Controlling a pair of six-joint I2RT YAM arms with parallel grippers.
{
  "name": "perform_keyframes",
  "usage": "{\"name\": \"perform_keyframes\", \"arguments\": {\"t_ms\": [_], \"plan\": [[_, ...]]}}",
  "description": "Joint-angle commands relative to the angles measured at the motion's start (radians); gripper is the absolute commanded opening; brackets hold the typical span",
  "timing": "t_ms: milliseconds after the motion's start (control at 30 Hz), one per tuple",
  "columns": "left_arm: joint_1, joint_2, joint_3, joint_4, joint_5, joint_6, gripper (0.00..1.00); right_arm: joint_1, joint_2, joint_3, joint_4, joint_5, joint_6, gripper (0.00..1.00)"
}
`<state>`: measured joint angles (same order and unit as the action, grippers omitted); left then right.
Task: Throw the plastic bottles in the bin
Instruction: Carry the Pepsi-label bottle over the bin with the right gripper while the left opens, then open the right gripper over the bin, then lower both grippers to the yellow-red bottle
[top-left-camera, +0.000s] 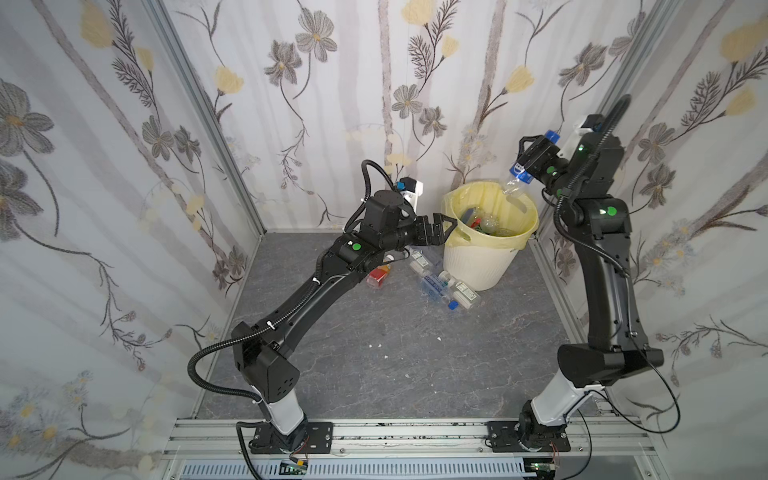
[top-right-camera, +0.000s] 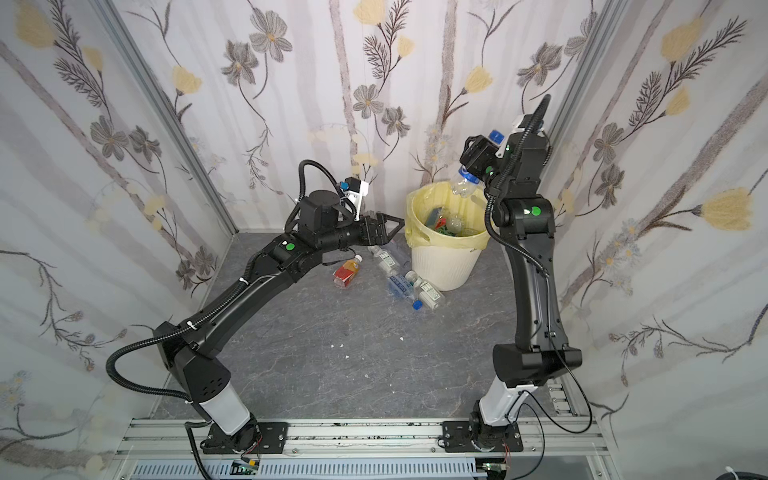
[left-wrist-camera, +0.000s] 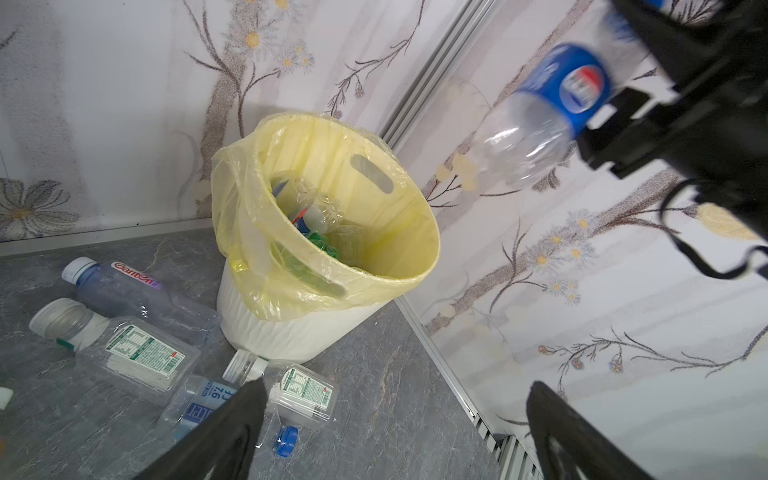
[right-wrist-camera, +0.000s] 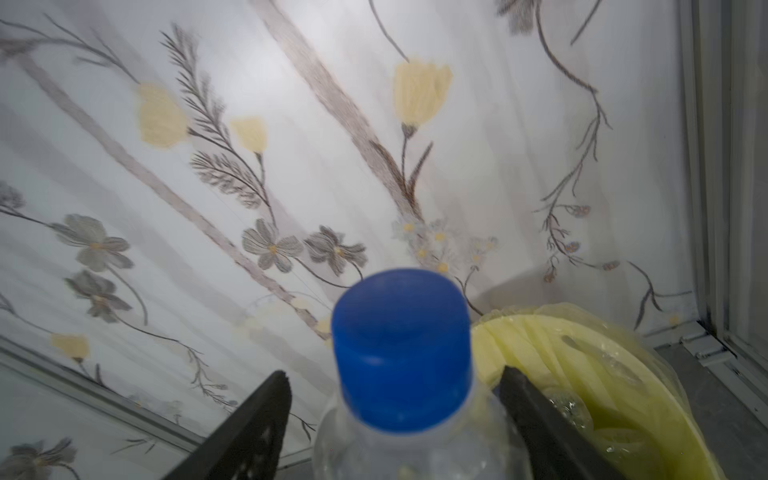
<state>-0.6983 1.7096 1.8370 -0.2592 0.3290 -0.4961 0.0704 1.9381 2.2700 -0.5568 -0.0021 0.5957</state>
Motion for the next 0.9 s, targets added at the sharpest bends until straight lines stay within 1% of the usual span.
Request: {"name": "perform_keyframes", "arguments": {"t_ms": [0,333,600,733,867], "plan": [[0.000,-0.020,-0.012,0.014,-0.012,0.015,1.00,-0.019,0.082,-0.004,-0.186,-0.009,0.051,0.99],[0.000,-0.037,-0.061,0.008,-0.019,0.009,1.00,-0.011,0.075,-0.007,-0.210,-0.026,0.032,1.00],[0.004,-0.027,-0.084,0.008,-0.064,-0.016,1.00,0.039,0.030,-0.021,-0.232,-0.004,0.005,1.00],[0.022,-0.016,-0.094,0.005,-0.101,-0.039,1.00,0.068,-0.017,-0.069,-0.224,-0.006,-0.009,1.00],[0.057,-0.008,-0.111,0.001,-0.133,-0.066,1.00,0.113,-0.086,-0.171,-0.183,0.003,-0.027,1.00]]}}
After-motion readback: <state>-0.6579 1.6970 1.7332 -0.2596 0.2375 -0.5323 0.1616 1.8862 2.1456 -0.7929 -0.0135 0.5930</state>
